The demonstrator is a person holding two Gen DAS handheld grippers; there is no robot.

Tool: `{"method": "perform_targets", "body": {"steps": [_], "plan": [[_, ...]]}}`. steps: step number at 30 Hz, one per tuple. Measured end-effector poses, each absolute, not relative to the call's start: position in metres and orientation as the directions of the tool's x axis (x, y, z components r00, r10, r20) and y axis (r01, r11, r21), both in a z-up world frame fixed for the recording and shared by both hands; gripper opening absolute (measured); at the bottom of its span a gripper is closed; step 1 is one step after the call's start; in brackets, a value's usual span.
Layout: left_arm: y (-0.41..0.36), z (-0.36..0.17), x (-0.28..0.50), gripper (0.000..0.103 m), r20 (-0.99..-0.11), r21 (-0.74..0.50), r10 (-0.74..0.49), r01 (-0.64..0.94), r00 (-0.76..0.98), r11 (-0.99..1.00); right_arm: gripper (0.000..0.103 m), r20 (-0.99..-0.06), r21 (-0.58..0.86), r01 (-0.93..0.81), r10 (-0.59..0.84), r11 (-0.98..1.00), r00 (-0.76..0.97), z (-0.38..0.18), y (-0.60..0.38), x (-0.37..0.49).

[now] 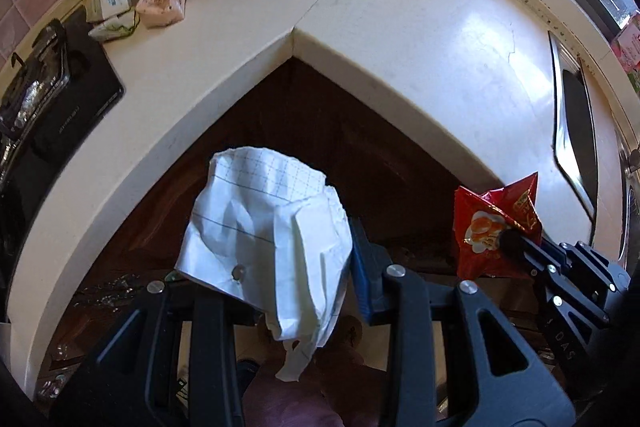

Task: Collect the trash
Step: 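Carry the red bag and white tissue down over the floor trash bin, then open both grippers to drop the bag and tissue into the bin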

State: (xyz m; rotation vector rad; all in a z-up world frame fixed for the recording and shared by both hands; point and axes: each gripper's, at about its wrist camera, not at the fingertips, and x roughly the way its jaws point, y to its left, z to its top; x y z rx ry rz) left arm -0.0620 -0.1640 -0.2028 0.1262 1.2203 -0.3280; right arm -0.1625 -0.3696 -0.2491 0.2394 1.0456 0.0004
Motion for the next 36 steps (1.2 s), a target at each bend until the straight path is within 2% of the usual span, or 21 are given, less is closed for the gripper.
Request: {"method": "perform_targets", "body": {"steps": [9,20,25,32,36], "plan": [[-0.131,-0.334,-0.052,0.031,-0.970,-0.134,-0.180,0.262,0.160,0.956,0.013,-0.927,0.170,0.062,0.138,0.983,0.350,-0.362,-0.315,-0.136],[-0.104,-0.498,-0.053,0.033,-0.991,-0.034,-0.063,0.236,0.115,0.971,0.013,-0.974,0.163,0.066,0.150,0.984,0.170,-0.528,-0.289,-0.085],[-0.087,-0.551,-0.049,0.033,-0.994,-0.054,-0.073,0.204,0.084,0.978,0.014,-0.981,0.157,0.046,0.150,0.987,0.123,-0.591,-0.276,-0.067],[-0.078,-0.591,-0.037,0.034,-0.992,-0.082,-0.096,0.152,0.085,0.985,0.014,-0.986,0.146,0.031,0.143,0.989,0.087,-0.654,-0.261,-0.047],[-0.078,-0.604,-0.026,0.039,-0.992,-0.086,-0.098,0.140,0.082,0.986,0.027,-0.986,0.158,0.039,0.155,0.987,0.065,-0.680,-0.254,-0.039]]}}
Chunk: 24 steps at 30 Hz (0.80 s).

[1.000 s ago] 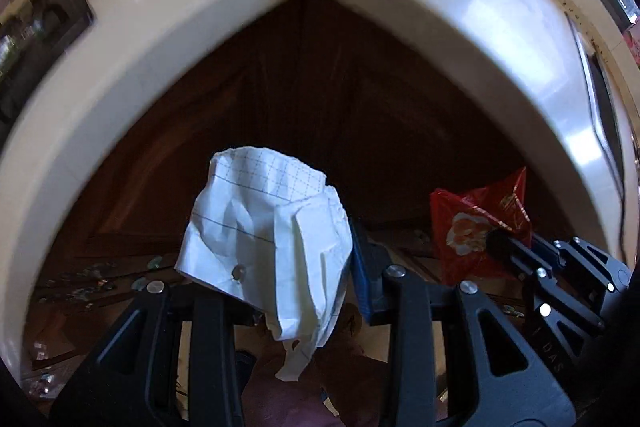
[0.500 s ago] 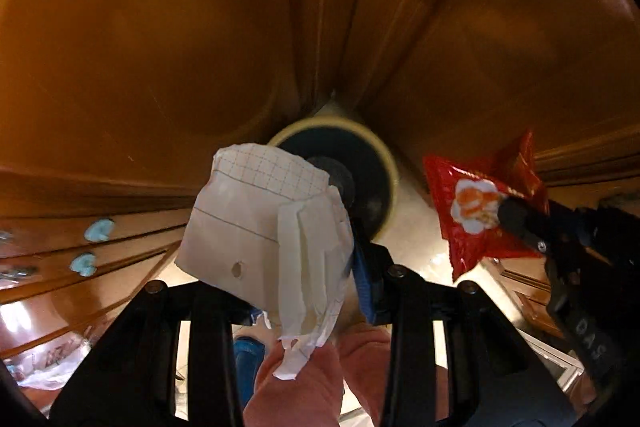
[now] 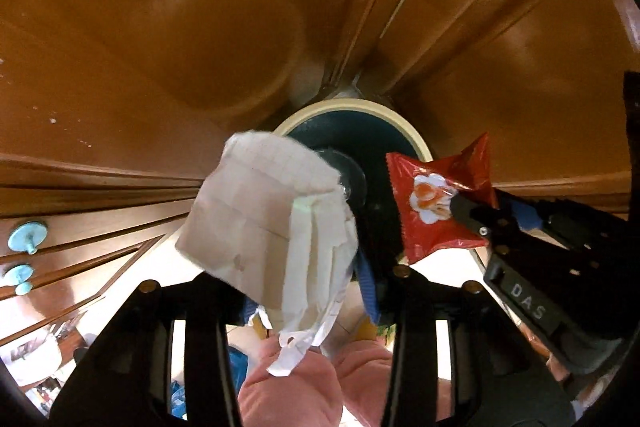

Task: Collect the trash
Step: 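Open both grippers to drop the bag and tissue into the bin, then raise both tools back up to the counter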

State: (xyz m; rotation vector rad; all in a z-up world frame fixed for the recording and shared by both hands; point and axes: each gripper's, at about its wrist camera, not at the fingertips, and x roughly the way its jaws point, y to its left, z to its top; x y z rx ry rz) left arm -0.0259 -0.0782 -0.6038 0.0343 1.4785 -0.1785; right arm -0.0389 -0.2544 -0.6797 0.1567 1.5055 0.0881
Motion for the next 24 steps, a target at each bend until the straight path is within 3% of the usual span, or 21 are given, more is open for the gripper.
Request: {"method": "perform_targets", "body": {"steps": [3,5,6,16,24], "plan": [[-0.075,-0.609,-0.026,0.052,-0.991,-0.102,-0.112,0.128,0.074,0.987,0.039,-0.986,0.161,0.041,0.158,0.986,0.060,-0.690,-0.257,-0.046],[-0.074,-0.613,-0.025,0.072,-0.991,-0.102,-0.112,0.131,0.073,0.986,0.039,-0.985,0.167,0.051,0.164,0.985,0.061,-0.693,-0.259,-0.048],[-0.072,-0.615,-0.026,0.074,-0.991,-0.103,-0.113,0.137,0.071,0.985,0.040,-0.984,0.173,0.058,0.169,0.983,0.060,-0.694,-0.259,-0.047],[-0.075,-0.612,-0.036,0.076,-0.993,-0.072,-0.086,0.164,0.078,0.984,0.042,-0.981,0.184,0.080,0.178,0.980,0.075,-0.686,-0.265,-0.050],[-0.084,-0.527,-0.066,0.076,-0.992,-0.063,-0.083,0.193,0.096,0.979,0.042,-0.977,0.200,0.110,0.190,0.974,0.094,-0.617,-0.272,-0.069]]}}
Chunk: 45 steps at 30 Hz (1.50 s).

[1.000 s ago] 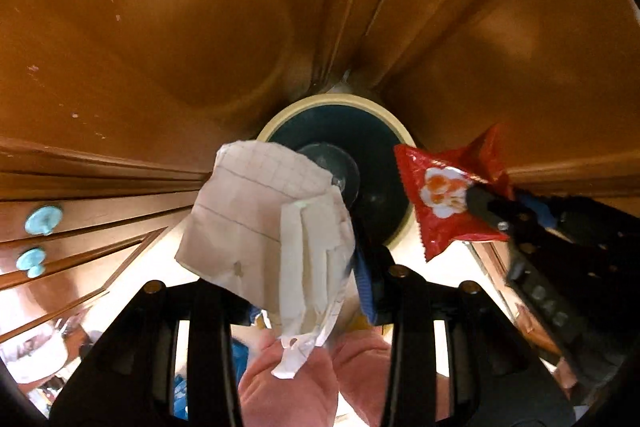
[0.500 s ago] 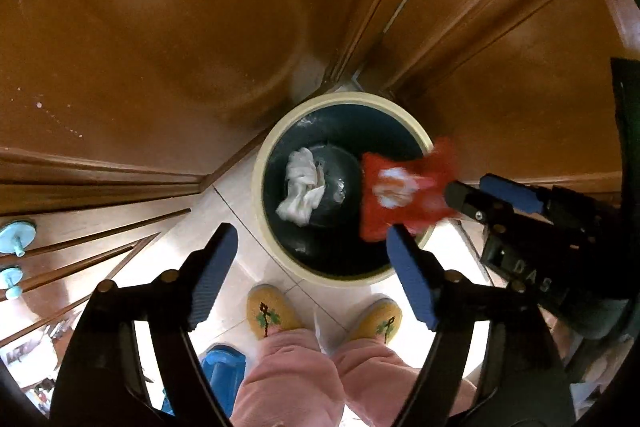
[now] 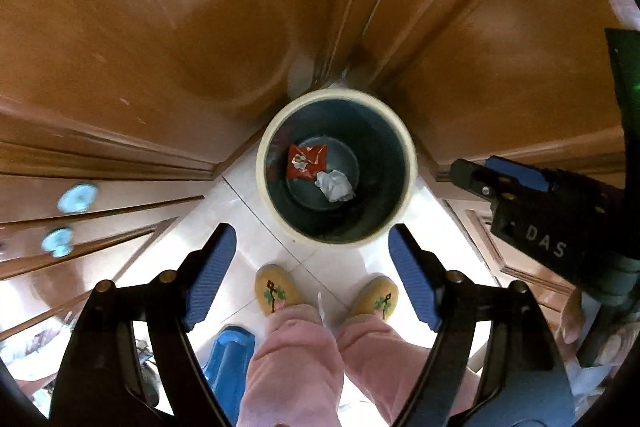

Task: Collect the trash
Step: 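Raise both tools back up to the counter, then grasp the green milk carton with the right gripper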

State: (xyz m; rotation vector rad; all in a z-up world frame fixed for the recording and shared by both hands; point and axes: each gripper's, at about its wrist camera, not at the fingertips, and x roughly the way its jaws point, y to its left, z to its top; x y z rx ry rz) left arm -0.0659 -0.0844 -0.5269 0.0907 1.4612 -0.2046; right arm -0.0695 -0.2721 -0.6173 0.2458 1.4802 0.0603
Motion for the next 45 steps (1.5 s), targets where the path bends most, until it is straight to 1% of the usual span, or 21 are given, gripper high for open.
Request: {"method": "perform_targets", "body": {"steps": [4,9,14,18,20,22,24,29,33,36,38,41,45], "plan": [[-0.091,-0.463,-0.076,0.076,-0.985,-0.047,-0.082,0.223,0.149,0.974,0.042,-0.971,0.214,0.101,0.200,0.972,0.129,-0.556,-0.274,-0.081],[-0.090,-0.359,-0.083,0.076,-0.958,-0.012,-0.077,0.231,0.276,0.973,0.042,-0.956,0.233,0.069,0.216,0.970,0.197,-0.457,-0.275,-0.093],[-0.084,-0.256,-0.086,0.076,-0.910,0.019,-0.066,0.199,0.410,0.980,0.042,-0.933,0.250,0.028,0.233,0.968,0.276,-0.358,-0.278,-0.106],[-0.076,-0.186,-0.087,0.076,-0.868,0.026,-0.055,0.154,0.494,0.988,0.042,-0.897,0.269,-0.008,0.254,0.963,0.362,-0.282,-0.281,-0.114],[-0.075,-0.150,-0.089,0.076,-0.841,0.034,-0.041,0.128,0.540,0.991,0.046,-0.875,0.270,-0.026,0.256,0.963,0.411,-0.248,-0.284,-0.118],[-0.072,-0.125,-0.090,0.076,-0.819,0.041,-0.026,0.104,0.573,0.994,0.054,-0.850,0.278,-0.037,0.264,0.960,0.456,-0.213,-0.289,-0.120],[-0.067,-0.094,-0.089,0.076,-0.791,0.050,-0.011,0.084,0.611,0.995,0.059,-0.823,0.293,-0.052,0.280,0.955,0.495,-0.182,-0.292,-0.122],[-0.049,-0.030,-0.087,0.076,-0.743,0.059,0.019,0.036,0.669,0.998,0.061,-0.769,0.321,-0.082,0.310,0.944,0.558,-0.124,-0.296,-0.109],[-0.036,-0.010,-0.077,0.076,-0.726,0.057,0.029,0.018,0.687,0.998,0.062,-0.747,0.321,-0.099,0.316,0.942,0.585,-0.083,-0.293,-0.082],[-0.030,-0.005,-0.063,0.076,-0.717,0.057,0.028,0.019,0.696,0.998,0.067,-0.742,0.310,-0.109,0.312,0.945,0.594,-0.070,-0.278,-0.056],[-0.028,-0.006,-0.051,0.076,-0.713,0.057,0.019,0.030,0.701,0.998,0.068,-0.745,0.303,-0.112,0.309,0.946,0.592,-0.065,-0.269,-0.035],[-0.020,-0.011,-0.024,0.077,-0.714,0.054,0.002,0.051,0.700,0.997,0.069,-0.757,0.284,-0.113,0.295,0.952,0.583,-0.065,-0.251,0.005],[-0.002,-0.017,0.022,0.077,-0.724,0.044,-0.027,0.086,0.689,0.995,0.071,-0.774,0.270,-0.108,0.282,0.957,0.567,-0.084,-0.227,0.064]]}}
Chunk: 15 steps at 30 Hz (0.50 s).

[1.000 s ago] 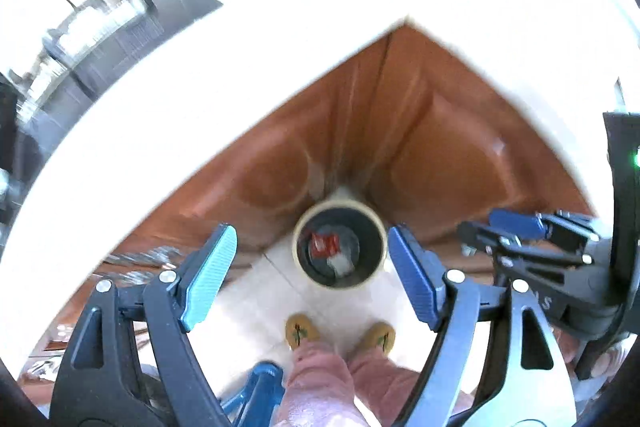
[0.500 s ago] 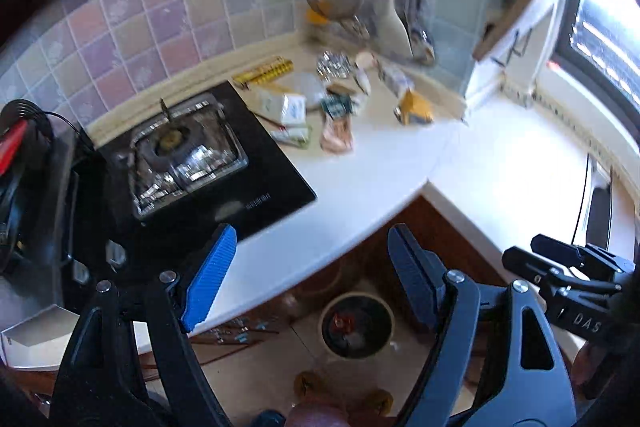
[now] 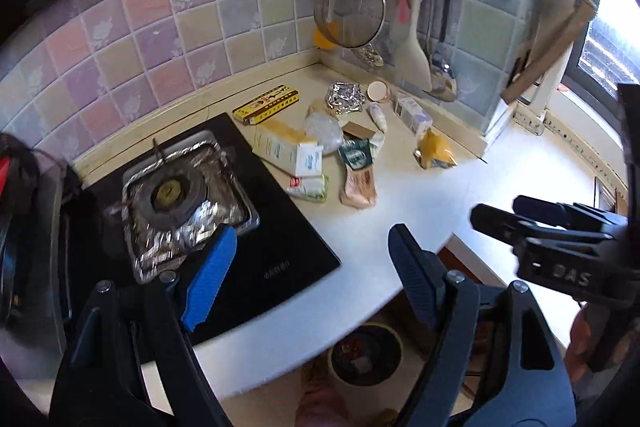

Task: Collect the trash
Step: 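Grasp the green milk carton with the right gripper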

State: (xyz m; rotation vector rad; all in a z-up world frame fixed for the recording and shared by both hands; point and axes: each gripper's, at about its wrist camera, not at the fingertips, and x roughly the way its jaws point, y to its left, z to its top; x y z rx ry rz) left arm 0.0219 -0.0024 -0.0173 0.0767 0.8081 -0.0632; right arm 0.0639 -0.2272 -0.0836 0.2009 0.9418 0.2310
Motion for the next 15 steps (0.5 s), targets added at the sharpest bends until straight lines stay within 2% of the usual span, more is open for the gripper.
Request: {"method": "perform_targets", "body": {"steps": [8,15], "plan": [[0.045,-0.046,0.139,0.076,-0.778,-0.026,-0.112,0.146,0.618,0.989,0.071,-0.844,0.261,-0.024,0.240,0.965,0.479,-0.152,-0.175,0.196],[0.069,-0.091,0.229,0.076,-0.835,-0.102,-0.176,0.169,0.521,0.980,0.071,-0.904,0.222,0.058,0.183,0.973,0.386,-0.223,-0.152,0.274]]}}
